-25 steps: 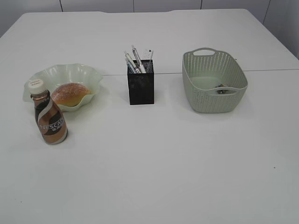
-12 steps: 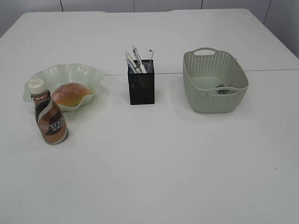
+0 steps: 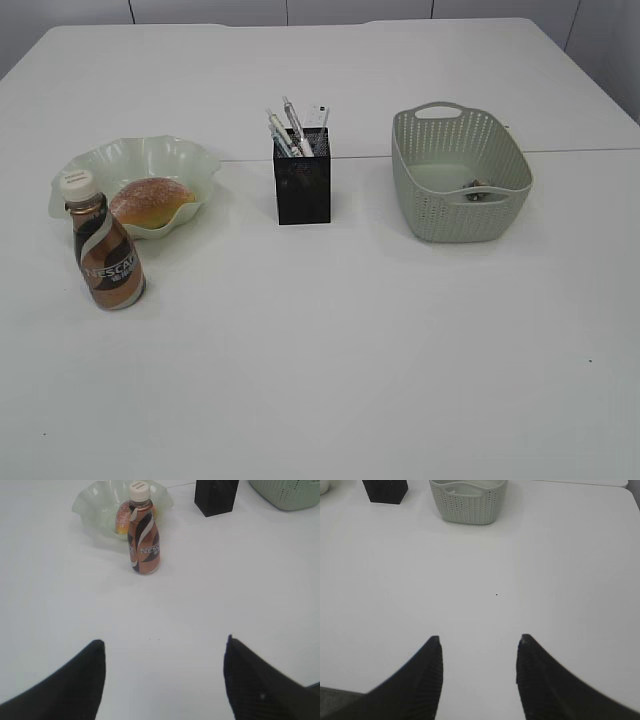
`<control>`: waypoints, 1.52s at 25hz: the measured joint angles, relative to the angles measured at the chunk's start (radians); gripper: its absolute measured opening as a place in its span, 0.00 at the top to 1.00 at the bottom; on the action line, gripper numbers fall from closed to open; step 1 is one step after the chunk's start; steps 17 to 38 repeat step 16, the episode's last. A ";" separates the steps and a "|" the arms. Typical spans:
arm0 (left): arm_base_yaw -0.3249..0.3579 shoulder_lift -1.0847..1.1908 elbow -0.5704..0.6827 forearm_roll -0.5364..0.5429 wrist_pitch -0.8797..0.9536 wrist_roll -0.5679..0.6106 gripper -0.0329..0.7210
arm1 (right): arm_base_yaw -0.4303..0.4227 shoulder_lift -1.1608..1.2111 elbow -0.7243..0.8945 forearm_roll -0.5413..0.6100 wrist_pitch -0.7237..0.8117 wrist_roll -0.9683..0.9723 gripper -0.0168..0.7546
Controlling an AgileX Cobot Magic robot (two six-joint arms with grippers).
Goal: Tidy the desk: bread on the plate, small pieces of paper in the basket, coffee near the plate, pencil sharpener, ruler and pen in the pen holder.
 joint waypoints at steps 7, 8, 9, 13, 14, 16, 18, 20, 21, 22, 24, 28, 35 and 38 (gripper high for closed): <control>0.000 0.000 0.000 0.006 0.000 0.001 0.24 | 0.000 0.000 0.000 0.000 0.000 0.000 0.52; 0.000 0.000 0.000 0.006 0.000 0.001 0.24 | 0.000 0.000 0.000 0.000 0.000 0.000 0.52; 0.000 0.000 0.000 0.006 0.000 0.002 0.24 | 0.000 0.000 0.000 0.000 0.000 0.000 0.52; 0.000 0.000 0.000 0.006 0.000 0.002 0.25 | 0.000 0.000 0.000 0.000 0.000 0.000 0.52; 0.000 0.000 0.000 0.006 0.000 0.002 0.25 | 0.000 0.000 0.000 0.000 0.000 0.000 0.52; 0.000 0.000 0.000 0.006 0.000 0.002 0.26 | 0.000 0.000 0.000 0.000 0.000 0.000 0.52; 0.000 0.000 0.000 0.006 0.000 0.002 0.26 | 0.000 0.000 0.000 0.000 0.000 0.000 0.52; 0.000 0.000 0.000 0.006 0.000 0.002 0.26 | 0.000 0.000 0.000 0.000 0.000 0.000 0.52; 0.000 0.000 0.000 0.006 0.000 0.002 0.26 | 0.000 0.000 0.000 0.000 0.000 0.000 0.52; 0.000 0.000 0.000 0.006 0.000 0.002 0.26 | 0.000 0.000 0.000 0.000 0.000 0.000 0.52; 0.000 0.000 0.000 0.006 0.000 0.002 0.26 | 0.000 0.000 0.000 0.000 0.000 0.000 0.52; 0.000 0.000 0.000 0.006 0.000 0.002 0.26 | 0.000 0.000 0.000 0.000 0.000 0.000 0.52; 0.000 0.000 0.000 0.006 0.000 0.002 0.26 | 0.000 0.000 0.000 0.000 0.000 0.000 0.52; 0.000 0.000 0.000 0.006 0.000 0.002 0.26 | 0.000 0.000 0.000 0.000 0.000 0.000 0.52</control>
